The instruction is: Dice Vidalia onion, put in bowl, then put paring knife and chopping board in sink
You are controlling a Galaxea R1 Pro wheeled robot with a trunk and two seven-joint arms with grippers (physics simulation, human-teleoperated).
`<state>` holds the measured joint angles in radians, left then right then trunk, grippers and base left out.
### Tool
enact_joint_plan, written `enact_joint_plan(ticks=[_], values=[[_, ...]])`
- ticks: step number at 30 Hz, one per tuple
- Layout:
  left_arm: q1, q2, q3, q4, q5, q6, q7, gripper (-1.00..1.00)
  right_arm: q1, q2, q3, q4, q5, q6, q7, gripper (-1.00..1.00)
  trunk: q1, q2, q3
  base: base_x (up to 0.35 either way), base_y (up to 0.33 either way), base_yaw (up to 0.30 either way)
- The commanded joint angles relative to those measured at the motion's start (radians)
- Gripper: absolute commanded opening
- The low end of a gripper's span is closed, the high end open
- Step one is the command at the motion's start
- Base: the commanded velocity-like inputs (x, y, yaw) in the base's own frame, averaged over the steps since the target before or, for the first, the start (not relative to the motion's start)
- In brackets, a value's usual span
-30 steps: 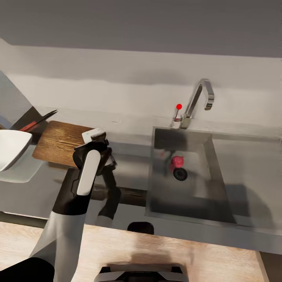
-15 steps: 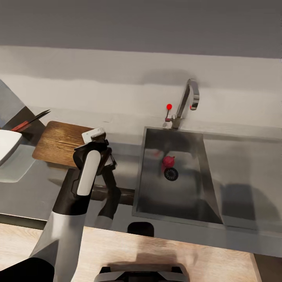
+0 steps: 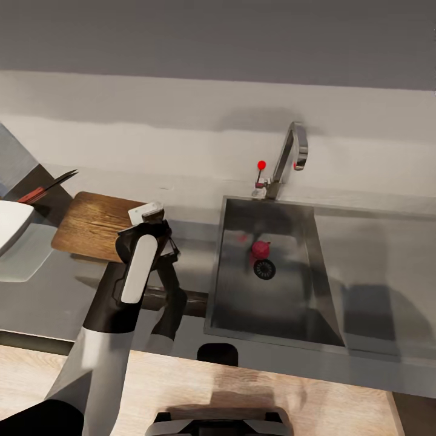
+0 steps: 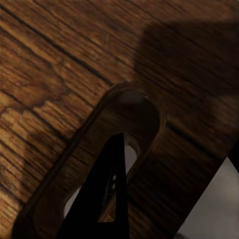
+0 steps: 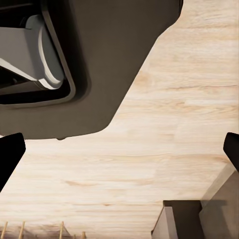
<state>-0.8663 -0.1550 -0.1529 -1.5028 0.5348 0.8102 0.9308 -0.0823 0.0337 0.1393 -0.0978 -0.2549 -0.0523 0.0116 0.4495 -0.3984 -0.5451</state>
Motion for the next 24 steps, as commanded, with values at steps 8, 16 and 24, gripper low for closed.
enact_joint_plan(ticks=[8,16,24], values=[[0.000,0.001,0.001,0.045,0.009,-0.025,0.011,-1.00,-0.001,0.002,0.008,0.011,-0.010,-0.004,0.001,1.00,0.000,-0.002,-0.001,0.000,0.000,0.000],[0.000,0.000,0.003,0.092,0.010,-0.084,0.011,-1.00,-0.001,0.002,0.008,0.012,-0.010,-0.004,0.001,1.00,0.000,-0.002,-0.001,0.000,0.000,0.000],[0.000,0.000,0.003,0.098,0.011,-0.091,0.011,-1.00,-0.001,0.004,0.008,0.012,-0.011,-0.004,0.001,1.00,0.000,-0.002,-0.001,0.000,0.000,0.000]])
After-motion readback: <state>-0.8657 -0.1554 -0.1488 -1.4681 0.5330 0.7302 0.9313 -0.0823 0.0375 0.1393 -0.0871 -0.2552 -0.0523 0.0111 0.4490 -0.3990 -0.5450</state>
